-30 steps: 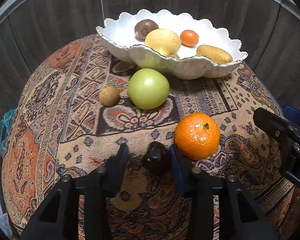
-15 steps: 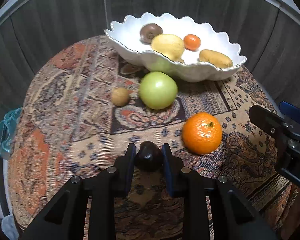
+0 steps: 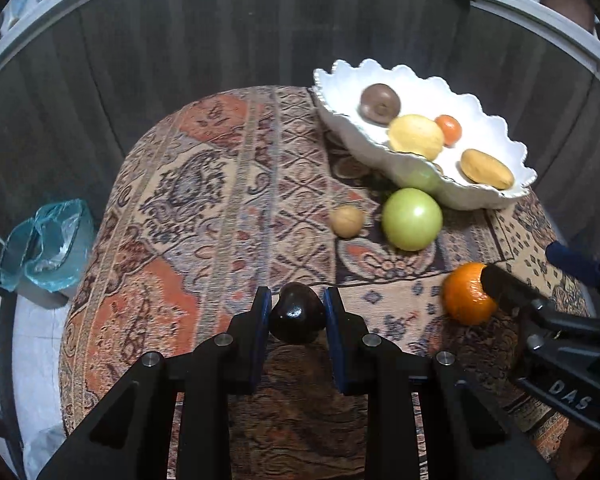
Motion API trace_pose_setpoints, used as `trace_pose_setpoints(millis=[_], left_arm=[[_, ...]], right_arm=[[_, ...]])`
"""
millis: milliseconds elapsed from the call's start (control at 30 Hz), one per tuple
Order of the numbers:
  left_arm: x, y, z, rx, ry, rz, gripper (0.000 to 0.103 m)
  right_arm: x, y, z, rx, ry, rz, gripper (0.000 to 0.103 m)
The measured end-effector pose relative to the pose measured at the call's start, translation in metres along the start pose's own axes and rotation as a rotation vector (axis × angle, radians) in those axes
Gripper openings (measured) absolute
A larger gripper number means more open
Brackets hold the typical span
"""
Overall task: Organize fruits
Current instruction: 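Grasp the dark plum with the left tool while the right tool grasps the mandarin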
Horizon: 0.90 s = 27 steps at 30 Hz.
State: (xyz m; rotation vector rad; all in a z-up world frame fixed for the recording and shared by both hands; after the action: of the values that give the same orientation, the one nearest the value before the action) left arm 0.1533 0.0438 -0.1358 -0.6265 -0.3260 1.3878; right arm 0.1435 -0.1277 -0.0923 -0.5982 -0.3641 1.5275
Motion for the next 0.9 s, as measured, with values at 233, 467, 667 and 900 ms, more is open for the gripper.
trace_pose_setpoints(millis=[233, 467, 667, 900], left_arm=[[0.01, 0.0, -0.001, -0.003, 0.006, 0.011, 0.027], [0.013, 0.0, -0.004, 0.003, 0.013, 0.025, 0.027], [0.011, 0.001, -0.005, 0.009, 0.029, 0.03, 0.027], [0.004, -0.004, 0.004, -0.02, 0.055, 0.034, 0.027]], right_arm=[[0.011, 0.004, -0.02, 0.057, 0.003, 0.009, 0.081], [0.018, 0.015, -0.041, 0.133, -0.025, 0.008, 0.06], [0.025, 0.021, -0.045, 0.159, -0.053, 0.031, 0.048], [0.019, 0.016, -0.033, 0.136, -0.072, 0.016, 0.048]])
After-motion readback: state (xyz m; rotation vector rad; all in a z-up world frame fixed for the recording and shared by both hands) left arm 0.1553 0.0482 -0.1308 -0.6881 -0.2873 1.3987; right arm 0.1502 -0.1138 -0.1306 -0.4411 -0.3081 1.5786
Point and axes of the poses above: each gripper's, at about its wrist camera, not at the fingertips, and z roughly against the way its jaws point, x to its left, y to its underside, the point moved 3 cm from there along -z, roughly the way its jaws point, and after that the axes turned 6 degrees about y, right-handed, at the moved point
